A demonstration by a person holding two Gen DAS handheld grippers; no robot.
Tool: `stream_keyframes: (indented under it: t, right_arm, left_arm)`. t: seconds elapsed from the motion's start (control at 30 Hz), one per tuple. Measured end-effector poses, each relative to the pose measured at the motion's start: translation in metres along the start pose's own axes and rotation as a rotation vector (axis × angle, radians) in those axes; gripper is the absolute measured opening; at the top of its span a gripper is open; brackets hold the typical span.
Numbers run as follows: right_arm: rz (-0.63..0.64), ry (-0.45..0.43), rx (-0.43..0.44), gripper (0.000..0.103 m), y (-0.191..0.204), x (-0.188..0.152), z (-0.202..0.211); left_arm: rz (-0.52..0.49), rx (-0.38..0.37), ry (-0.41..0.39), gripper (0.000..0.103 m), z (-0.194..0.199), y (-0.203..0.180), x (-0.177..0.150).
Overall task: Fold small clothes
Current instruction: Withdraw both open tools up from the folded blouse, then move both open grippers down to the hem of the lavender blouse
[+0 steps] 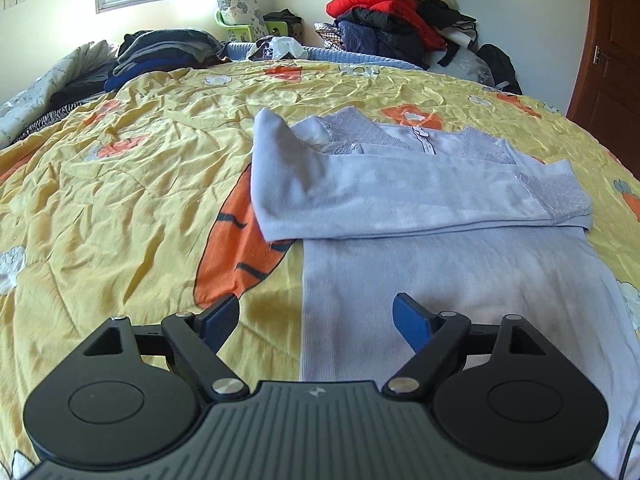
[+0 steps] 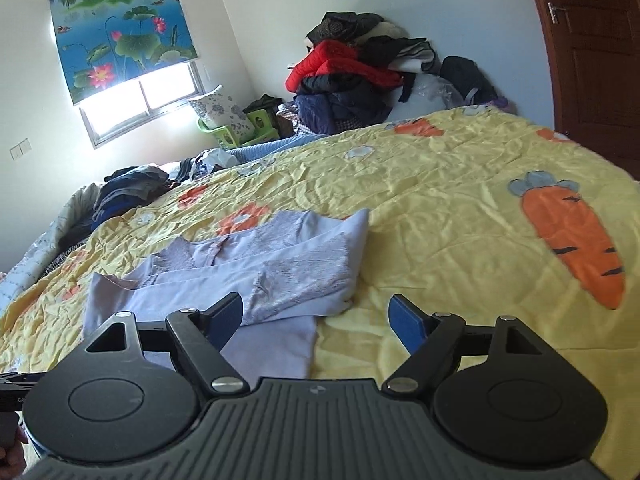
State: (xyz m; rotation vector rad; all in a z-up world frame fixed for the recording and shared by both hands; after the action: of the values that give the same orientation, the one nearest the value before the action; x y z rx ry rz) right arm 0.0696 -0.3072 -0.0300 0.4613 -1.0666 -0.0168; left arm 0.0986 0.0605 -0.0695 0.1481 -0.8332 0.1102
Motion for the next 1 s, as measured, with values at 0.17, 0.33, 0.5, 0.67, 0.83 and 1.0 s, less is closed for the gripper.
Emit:
stream_keyframes:
  t: [0.17, 0.33, 0.5, 0.67, 0.83, 1.0]
  right_arm:
    - [0.008, 0.046, -0.014, 0.083, -0.008, -0.012, 0.022]
    - [0.025, 0.146, 0.069, 0.084, -0.002, -0.037, 0.023]
    - [0.103, 0.228, 0.105, 0.084, 0.017, -0.061, 0.024]
    - [0.132, 0.266, 0.163, 0.084, 0.026, -0.074, 0.037]
    - [0.095, 0.287, 0.220, 0.084, 0.023, -0.083, 0.051]
    - [0.124, 0.328, 0.260, 0.084, 0.021, -0.092, 0.063]
  left_arm:
    - [0.004, 0.003, 0.009, 0.085, 0.004, 0.003, -0.007]
    - [-0.011, -0.002, 0.015, 0.085, 0.011, 0.004, -0.015]
    - [-0.023, -0.051, 0.005, 0.085, 0.028, 0.013, -0.028]
    - [-0.028, -0.106, 0.023, 0.085, 0.046, 0.031, -0.043]
    - [0.040, -0.219, 0.116, 0.085, 0.051, 0.056, -0.053]
    - [0.087, -0.348, 0.190, 0.084, 0.056, 0.072, -0.065]
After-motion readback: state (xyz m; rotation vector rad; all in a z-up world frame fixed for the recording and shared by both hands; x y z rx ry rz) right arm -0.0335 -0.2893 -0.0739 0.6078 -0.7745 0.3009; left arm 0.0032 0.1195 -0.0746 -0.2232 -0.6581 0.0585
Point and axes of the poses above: each gripper's, at about its wrist camera, not at the fingertips, and z roughly against the way its jaws point, y to its left, x to its top, the point moved 1 cm from there along -z, roughly the way its jaws point, and after that the axes turned 11 degrees about x, right-handed, at the moved point
